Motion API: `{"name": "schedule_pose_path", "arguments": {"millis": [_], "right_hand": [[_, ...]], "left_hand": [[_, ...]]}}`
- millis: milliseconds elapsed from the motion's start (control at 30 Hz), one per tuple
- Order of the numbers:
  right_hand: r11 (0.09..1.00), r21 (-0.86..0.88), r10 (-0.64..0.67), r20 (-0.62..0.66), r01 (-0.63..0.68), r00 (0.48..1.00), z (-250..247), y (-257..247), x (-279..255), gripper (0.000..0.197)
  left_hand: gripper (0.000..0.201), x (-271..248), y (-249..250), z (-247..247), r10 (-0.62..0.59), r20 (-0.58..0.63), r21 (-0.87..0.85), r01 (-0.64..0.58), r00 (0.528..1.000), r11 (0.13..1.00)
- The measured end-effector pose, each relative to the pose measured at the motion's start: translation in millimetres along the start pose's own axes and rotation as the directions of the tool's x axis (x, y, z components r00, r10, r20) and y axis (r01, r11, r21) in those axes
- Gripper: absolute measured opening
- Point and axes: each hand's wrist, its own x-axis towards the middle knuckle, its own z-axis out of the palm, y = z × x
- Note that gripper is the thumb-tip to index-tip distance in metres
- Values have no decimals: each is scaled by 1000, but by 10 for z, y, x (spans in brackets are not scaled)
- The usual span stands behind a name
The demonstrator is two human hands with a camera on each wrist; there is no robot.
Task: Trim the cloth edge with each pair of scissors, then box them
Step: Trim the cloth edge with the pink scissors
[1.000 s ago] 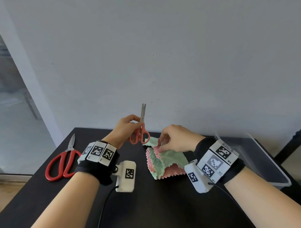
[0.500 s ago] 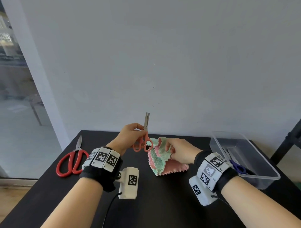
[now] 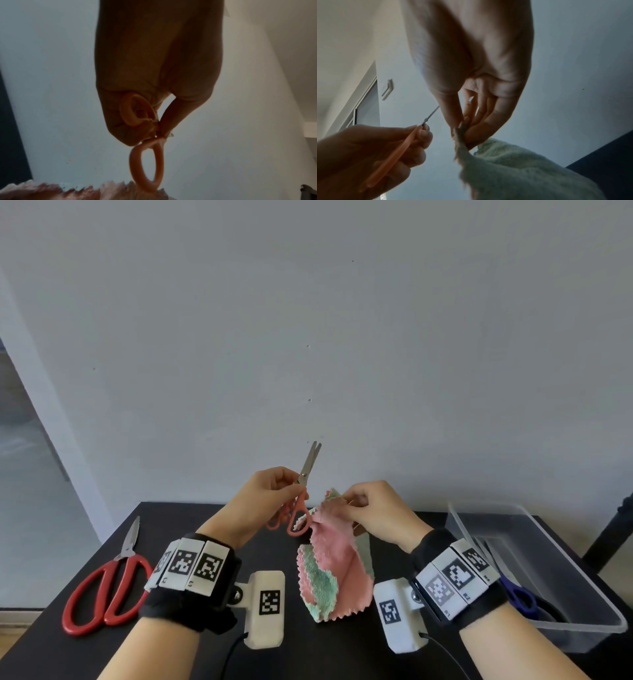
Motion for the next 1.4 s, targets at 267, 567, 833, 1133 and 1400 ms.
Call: {"name": "schedule_pose_path", "arguments": {"millis": [267,567,833,1133,1400], "right_hand": [[955,296,18,-155,29,988,-80,12,49,10],[946,301,-34,-278,121,960,-21,46,51,5],[934,336,-33,-247,118,968,-42,14,57,6],[914,395,135,-90,-89,987,-11,66,61,7],[858,507,137,-79,-78,987,-15,29,35,12]], "left_hand": [[11,143,-35,62,28,8,-130,-27,1000,991],[11,179,-173,101,52,19,-148,-49,998,988],[13,196,-196,201,85,53,-150,-77,995,986],[7,206,-166,232,100,44,-154,-92,994,984],[7,203,-155,239,42,45,-146,-35,998,989]]}}
